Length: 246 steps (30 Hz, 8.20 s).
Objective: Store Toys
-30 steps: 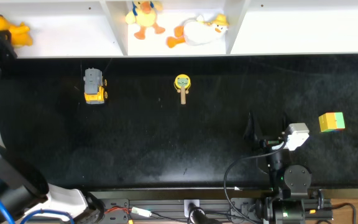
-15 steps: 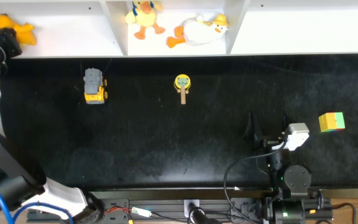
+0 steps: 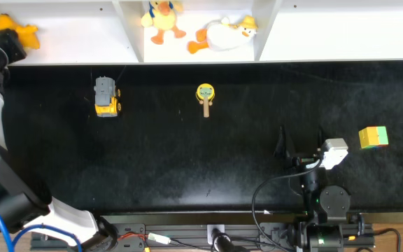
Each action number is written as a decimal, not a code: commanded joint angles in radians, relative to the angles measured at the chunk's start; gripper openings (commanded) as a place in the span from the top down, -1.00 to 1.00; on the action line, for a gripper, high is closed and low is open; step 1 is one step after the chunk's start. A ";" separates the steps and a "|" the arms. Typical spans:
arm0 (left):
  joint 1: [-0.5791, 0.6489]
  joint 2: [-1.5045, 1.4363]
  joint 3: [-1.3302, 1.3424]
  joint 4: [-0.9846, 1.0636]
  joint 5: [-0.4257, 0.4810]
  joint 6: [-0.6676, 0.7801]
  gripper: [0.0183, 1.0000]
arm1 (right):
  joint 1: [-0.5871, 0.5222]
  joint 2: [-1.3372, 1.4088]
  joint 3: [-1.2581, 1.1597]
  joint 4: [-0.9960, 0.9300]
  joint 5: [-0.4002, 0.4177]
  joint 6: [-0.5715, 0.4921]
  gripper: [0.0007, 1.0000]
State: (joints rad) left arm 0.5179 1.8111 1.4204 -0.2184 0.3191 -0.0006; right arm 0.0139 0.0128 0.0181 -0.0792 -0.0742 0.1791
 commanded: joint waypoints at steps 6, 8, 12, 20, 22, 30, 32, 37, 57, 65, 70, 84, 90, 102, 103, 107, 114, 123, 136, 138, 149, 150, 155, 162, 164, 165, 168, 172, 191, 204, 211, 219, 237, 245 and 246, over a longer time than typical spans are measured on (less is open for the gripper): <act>-0.017 0.015 0.031 0.004 -0.034 0.012 0.96 | 0.005 -0.008 -0.013 0.006 -0.003 -0.003 -0.99; -0.017 0.016 0.031 0.004 -0.034 0.023 0.96 | 0.005 -0.008 -0.013 0.006 -0.003 -0.003 -0.99; -0.017 0.016 0.031 0.003 -0.034 0.026 0.78 | 0.005 -0.008 -0.013 0.006 -0.003 -0.003 -0.99; -0.017 0.016 0.030 0.004 -0.035 0.030 -0.38 | 0.005 -0.008 -0.013 0.006 -0.003 -0.003 -0.99; -0.017 0.016 0.030 0.005 -0.035 0.031 -0.50 | 0.005 -0.008 -0.013 0.006 -0.003 -0.003 -0.99; -0.018 0.016 0.030 0.008 -0.033 0.030 -0.60 | 0.005 -0.008 -0.013 0.006 -0.003 -0.003 -0.99; -0.018 0.015 0.030 0.008 -0.033 0.030 -0.67 | 0.005 -0.008 -0.013 0.006 -0.003 -0.003 -1.00; -0.018 0.016 0.030 0.015 -0.032 0.029 -0.71 | 0.005 -0.008 -0.013 0.006 -0.003 -0.003 -0.99; 0.006 -0.176 0.030 -0.158 -0.023 0.047 -1.00 | 0.005 -0.008 -0.013 0.006 -0.003 -0.003 -0.99; 0.019 -0.287 0.030 -0.439 -0.029 0.128 -1.00 | 0.005 -0.008 -0.013 0.006 -0.003 -0.003 -1.00; 0.013 -0.385 0.014 -0.618 -0.025 0.158 -1.00 | 0.005 -0.008 -0.013 0.006 -0.003 -0.003 -0.99; -0.255 -0.730 -0.307 -0.683 -0.164 0.141 -1.00 | 0.005 -0.008 -0.013 0.006 -0.003 -0.003 -0.99; -0.378 -0.695 -0.470 -0.536 -0.205 0.117 -1.00 | 0.005 -0.008 -0.013 0.006 -0.003 -0.003 -0.99; -0.396 -0.433 -0.520 -0.343 -0.201 0.071 -1.00 | 0.005 -0.008 -0.013 0.006 -0.003 -0.003 -0.99; -0.396 -0.410 -0.520 -0.327 -0.201 0.071 -0.99 | 0.005 -0.008 -0.013 0.006 -0.003 -0.003 -0.99; -0.396 -0.326 -0.520 -0.281 -0.201 0.075 -0.99 | 0.005 -0.008 -0.013 0.006 -0.003 -0.003 -0.99; -0.396 -0.239 -0.520 -0.214 -0.202 0.075 -1.00 | 0.005 -0.008 -0.013 0.006 -0.003 -0.003 -1.00; -0.396 -0.229 -0.524 -0.135 -0.202 0.082 -1.00 | 0.005 -0.008 -0.013 0.006 -0.003 -0.003 -0.99; -0.396 -0.165 -0.524 -0.132 -0.197 0.090 -1.00 | 0.005 -0.008 -0.013 0.006 -0.003 -0.003 -0.99; -0.396 -0.165 -0.524 -0.130 -0.197 0.090 -0.94 | 0.005 -0.008 -0.013 0.006 -0.003 -0.003 -0.99; -0.396 -0.165 -0.524 -0.135 -0.197 0.089 -0.13 | 0.005 -0.008 -0.013 0.006 -0.003 -0.003 -0.99; -0.396 -0.165 -0.524 -0.138 -0.197 0.089 -0.09 | 0.005 -0.008 -0.013 0.006 -0.003 -0.003 -0.99; -0.396 -0.165 -0.523 -0.148 -0.196 0.077 0.07 | 0.005 -0.008 -0.013 0.006 -0.003 -0.003 -0.99; -0.396 -0.200 -0.462 -0.246 -0.197 0.073 0.60 | 0.005 -0.008 -0.013 0.006 -0.003 -0.003 -0.99; -0.396 -0.224 -0.425 -0.294 -0.197 0.073 0.83 | 0.005 -0.008 -0.013 0.006 -0.003 -0.003 -1.00; -0.396 -0.240 -0.403 -0.321 -0.197 0.073 0.96 | 0.005 -0.008 -0.013 0.006 -0.003 -0.003 -0.99; -0.396 -0.289 -0.359 -0.357 -0.197 0.070 0.96 | 0.005 -0.008 -0.013 0.006 -0.003 -0.003 -0.99; -0.396 -0.337 -0.350 -0.313 -0.208 0.070 0.96 | 0.005 -0.008 -0.013 0.006 -0.003 -0.003 -0.99; -0.397 -0.193 -0.312 0.088 -0.205 0.028 0.96 | 0.005 -0.008 -0.013 0.006 -0.003 -0.003 -0.99; -0.397 -0.072 -0.209 0.083 -0.205 0.018 0.96 | 0.005 -0.008 -0.013 0.006 -0.003 -0.003 -0.99; -0.397 -0.045 -0.207 0.091 -0.205 0.018 0.96 | 0.005 -0.008 -0.013 0.006 -0.003 -0.003 -0.99; -0.397 -0.036 -0.207 0.084 -0.205 0.018 -0.16 | 0.005 -0.008 -0.013 0.006 -0.003 -0.003 -0.99; -0.397 -0.181 -0.207 -0.018 -0.233 0.018 -1.00 | 0.005 -0.008 -0.013 0.006 -0.003 -0.003 -0.99; -0.397 -0.358 -0.207 -0.283 -0.299 0.018 -1.00 | 0.005 -0.008 -0.013 0.006 -0.003 -0.003 -0.99; -0.397 -0.377 -0.207 -0.328 -0.299 0.018 -1.00 | 0.005 -0.008 -0.013 0.006 -0.003 -0.003 -0.99</act>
State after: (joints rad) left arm 0.1303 1.4837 1.2026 -0.4923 0.0441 0.0242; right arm 0.0139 0.0128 0.0181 -0.0788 -0.0742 0.1787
